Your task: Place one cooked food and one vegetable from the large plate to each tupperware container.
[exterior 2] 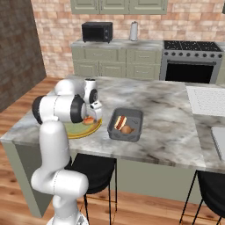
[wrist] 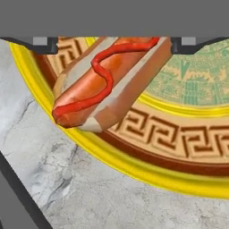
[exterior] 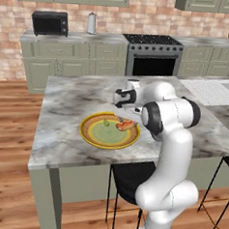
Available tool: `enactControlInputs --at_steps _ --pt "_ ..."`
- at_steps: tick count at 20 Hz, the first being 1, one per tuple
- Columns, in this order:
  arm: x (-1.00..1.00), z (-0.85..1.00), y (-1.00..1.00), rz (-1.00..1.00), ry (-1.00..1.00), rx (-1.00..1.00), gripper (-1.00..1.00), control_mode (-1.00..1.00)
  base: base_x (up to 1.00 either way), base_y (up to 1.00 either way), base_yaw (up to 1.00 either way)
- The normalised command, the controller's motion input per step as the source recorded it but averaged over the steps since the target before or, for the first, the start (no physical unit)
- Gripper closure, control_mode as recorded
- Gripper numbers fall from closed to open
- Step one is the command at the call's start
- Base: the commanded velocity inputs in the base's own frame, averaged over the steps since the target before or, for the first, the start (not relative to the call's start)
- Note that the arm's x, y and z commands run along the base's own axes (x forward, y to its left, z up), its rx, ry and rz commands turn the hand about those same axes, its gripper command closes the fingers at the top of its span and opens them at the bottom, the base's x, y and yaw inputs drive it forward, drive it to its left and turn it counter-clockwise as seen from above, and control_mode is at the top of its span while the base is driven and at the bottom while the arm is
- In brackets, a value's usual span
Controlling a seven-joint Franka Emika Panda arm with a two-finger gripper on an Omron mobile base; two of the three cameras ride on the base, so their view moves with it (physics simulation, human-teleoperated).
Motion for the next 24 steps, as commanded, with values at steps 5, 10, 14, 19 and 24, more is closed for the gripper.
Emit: enactControlInputs --at_steps 5,10,14,19,24 --pt "0.00 -0.32 0.07 0.00 0.04 0.00 -1.00 -1.00 0.00 0.00 0.00" --pt "0.00 -0.23 0.02 0.00 0.01 0.00 -1.00 -1.00 0.00 0.00 0.00" --pt "0.00 -0.09 0.01 0.00 0.00 0.00 -1.00 -1.00 0.00 0.00 0.00" --pt "0.00 -0.25 0.00 -0.01 -0.07 0.00 -1.00 -1.00 0.00 0.00 0.00" --pt "-0.01 -0.32 0.00 0.00 -0.08 0.02 -1.00 -1.00 0.00 0.00 0.00"
